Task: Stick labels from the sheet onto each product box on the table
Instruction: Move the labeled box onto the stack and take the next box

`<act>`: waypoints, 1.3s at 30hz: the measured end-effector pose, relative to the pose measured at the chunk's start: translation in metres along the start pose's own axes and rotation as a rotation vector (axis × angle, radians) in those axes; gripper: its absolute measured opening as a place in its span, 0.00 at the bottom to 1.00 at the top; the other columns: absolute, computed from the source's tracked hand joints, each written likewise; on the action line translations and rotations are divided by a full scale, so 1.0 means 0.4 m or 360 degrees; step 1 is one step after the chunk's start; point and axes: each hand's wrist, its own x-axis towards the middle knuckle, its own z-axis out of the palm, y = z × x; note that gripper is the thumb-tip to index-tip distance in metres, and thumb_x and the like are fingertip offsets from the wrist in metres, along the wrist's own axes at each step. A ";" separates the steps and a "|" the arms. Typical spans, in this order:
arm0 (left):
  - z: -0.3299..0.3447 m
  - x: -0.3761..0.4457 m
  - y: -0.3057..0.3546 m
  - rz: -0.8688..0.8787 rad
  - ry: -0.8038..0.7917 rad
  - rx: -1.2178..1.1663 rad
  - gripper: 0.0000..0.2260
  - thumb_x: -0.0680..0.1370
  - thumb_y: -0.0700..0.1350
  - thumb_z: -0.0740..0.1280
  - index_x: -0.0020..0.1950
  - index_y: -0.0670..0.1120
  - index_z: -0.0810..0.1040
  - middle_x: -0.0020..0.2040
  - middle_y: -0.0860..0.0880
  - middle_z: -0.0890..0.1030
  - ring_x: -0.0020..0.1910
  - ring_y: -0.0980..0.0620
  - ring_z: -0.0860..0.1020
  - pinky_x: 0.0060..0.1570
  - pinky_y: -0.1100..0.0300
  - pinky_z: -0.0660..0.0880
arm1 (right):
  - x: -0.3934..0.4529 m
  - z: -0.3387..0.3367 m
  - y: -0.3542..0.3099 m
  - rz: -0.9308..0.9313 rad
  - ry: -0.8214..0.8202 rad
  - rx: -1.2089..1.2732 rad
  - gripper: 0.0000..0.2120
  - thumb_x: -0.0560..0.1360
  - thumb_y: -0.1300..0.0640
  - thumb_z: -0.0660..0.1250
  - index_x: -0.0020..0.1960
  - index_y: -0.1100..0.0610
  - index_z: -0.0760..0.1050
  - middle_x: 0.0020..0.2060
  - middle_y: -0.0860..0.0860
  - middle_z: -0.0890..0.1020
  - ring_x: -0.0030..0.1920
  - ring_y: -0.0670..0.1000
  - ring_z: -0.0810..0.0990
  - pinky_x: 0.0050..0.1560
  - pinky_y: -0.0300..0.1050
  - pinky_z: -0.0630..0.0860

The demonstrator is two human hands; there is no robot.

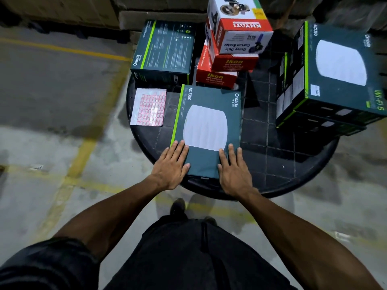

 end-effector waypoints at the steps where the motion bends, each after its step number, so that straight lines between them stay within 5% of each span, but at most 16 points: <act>1: 0.001 -0.001 0.002 0.0000 -0.0005 0.0014 0.35 0.75 0.59 0.29 0.79 0.43 0.42 0.80 0.44 0.42 0.78 0.45 0.41 0.76 0.50 0.44 | -0.002 -0.001 0.000 -0.0003 -0.0009 -0.0003 0.27 0.84 0.46 0.41 0.80 0.53 0.39 0.78 0.57 0.39 0.77 0.62 0.35 0.77 0.56 0.47; 9: 0.000 -0.009 0.002 0.0002 -0.0046 -0.0120 0.37 0.75 0.61 0.32 0.79 0.42 0.44 0.79 0.43 0.42 0.78 0.44 0.40 0.77 0.48 0.48 | -0.014 -0.006 0.005 -0.0039 -0.0011 0.0110 0.27 0.84 0.46 0.44 0.80 0.52 0.43 0.79 0.56 0.40 0.77 0.61 0.36 0.76 0.54 0.43; 13: -0.024 0.015 -0.003 -0.0307 0.0035 -0.0614 0.32 0.81 0.61 0.53 0.80 0.47 0.51 0.79 0.42 0.40 0.78 0.41 0.44 0.76 0.49 0.50 | -0.004 -0.045 -0.002 0.0219 0.0108 0.0616 0.30 0.81 0.44 0.59 0.78 0.49 0.53 0.79 0.56 0.46 0.78 0.59 0.49 0.73 0.56 0.59; 18: -0.052 0.088 -0.027 -0.0540 -0.0032 -0.1101 0.36 0.78 0.61 0.62 0.80 0.52 0.48 0.80 0.44 0.50 0.76 0.40 0.58 0.73 0.45 0.60 | 0.079 -0.095 0.001 0.0529 -0.0028 0.1049 0.40 0.76 0.39 0.65 0.79 0.44 0.47 0.75 0.61 0.55 0.74 0.63 0.58 0.71 0.60 0.63; 29: -0.067 0.106 -0.047 -0.0548 -0.0057 -0.1408 0.42 0.74 0.52 0.73 0.80 0.53 0.50 0.75 0.42 0.62 0.72 0.41 0.65 0.71 0.43 0.64 | 0.096 -0.097 -0.027 0.0734 -0.0072 0.0961 0.43 0.73 0.37 0.68 0.79 0.43 0.47 0.69 0.63 0.66 0.70 0.65 0.65 0.67 0.58 0.67; 36: -0.136 0.059 -0.064 -0.0542 -0.0075 -0.1356 0.45 0.69 0.64 0.70 0.79 0.53 0.53 0.71 0.44 0.71 0.67 0.42 0.73 0.66 0.47 0.70 | 0.053 -0.162 -0.037 0.0596 -0.0070 0.0911 0.44 0.70 0.34 0.66 0.79 0.45 0.52 0.71 0.60 0.68 0.71 0.63 0.66 0.68 0.58 0.67; 39: -0.198 0.049 -0.047 -0.0490 -0.0042 -0.1383 0.39 0.76 0.55 0.70 0.80 0.47 0.53 0.72 0.46 0.71 0.66 0.45 0.72 0.67 0.51 0.69 | 0.040 -0.228 -0.025 0.0541 -0.0059 0.0911 0.47 0.65 0.31 0.64 0.78 0.46 0.55 0.72 0.57 0.69 0.70 0.61 0.68 0.68 0.57 0.68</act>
